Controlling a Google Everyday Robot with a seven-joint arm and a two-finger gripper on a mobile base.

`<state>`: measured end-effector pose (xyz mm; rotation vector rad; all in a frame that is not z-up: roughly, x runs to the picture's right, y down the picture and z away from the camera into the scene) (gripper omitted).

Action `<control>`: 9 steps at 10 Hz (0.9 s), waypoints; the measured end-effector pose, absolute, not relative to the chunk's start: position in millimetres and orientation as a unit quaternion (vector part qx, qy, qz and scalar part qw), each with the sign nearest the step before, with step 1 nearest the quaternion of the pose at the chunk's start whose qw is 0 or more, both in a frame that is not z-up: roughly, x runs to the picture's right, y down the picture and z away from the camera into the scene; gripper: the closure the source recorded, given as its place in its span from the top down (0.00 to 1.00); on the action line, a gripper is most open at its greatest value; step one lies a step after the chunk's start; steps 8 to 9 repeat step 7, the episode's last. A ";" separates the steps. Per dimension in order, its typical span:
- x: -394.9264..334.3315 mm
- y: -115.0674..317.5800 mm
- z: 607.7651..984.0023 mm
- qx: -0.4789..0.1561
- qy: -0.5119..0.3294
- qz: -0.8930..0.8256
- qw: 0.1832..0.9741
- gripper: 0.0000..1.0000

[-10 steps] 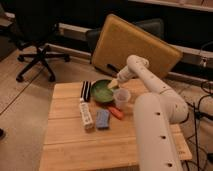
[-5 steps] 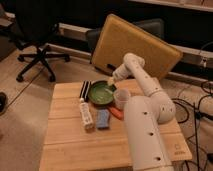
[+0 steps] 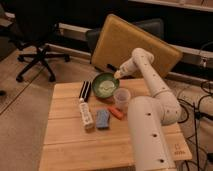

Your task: Pick up the ceramic bowl

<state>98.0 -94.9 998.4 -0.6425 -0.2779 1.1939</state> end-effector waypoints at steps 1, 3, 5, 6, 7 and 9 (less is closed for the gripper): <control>102.0 -107.0 990.9 -0.286 -0.138 0.557 0.767 0.00; 100.9 -125.7 975.8 -0.275 -0.157 0.563 0.763 0.00; 91.0 -133.5 957.5 -0.279 -0.175 0.557 0.763 0.00; 88.1 -133.3 950.6 -0.284 -0.178 0.553 0.763 0.00; 88.1 -132.7 949.7 -0.284 -0.178 0.553 0.763 0.00; 88.1 -132.7 949.7 -0.284 -0.178 0.553 0.763 0.00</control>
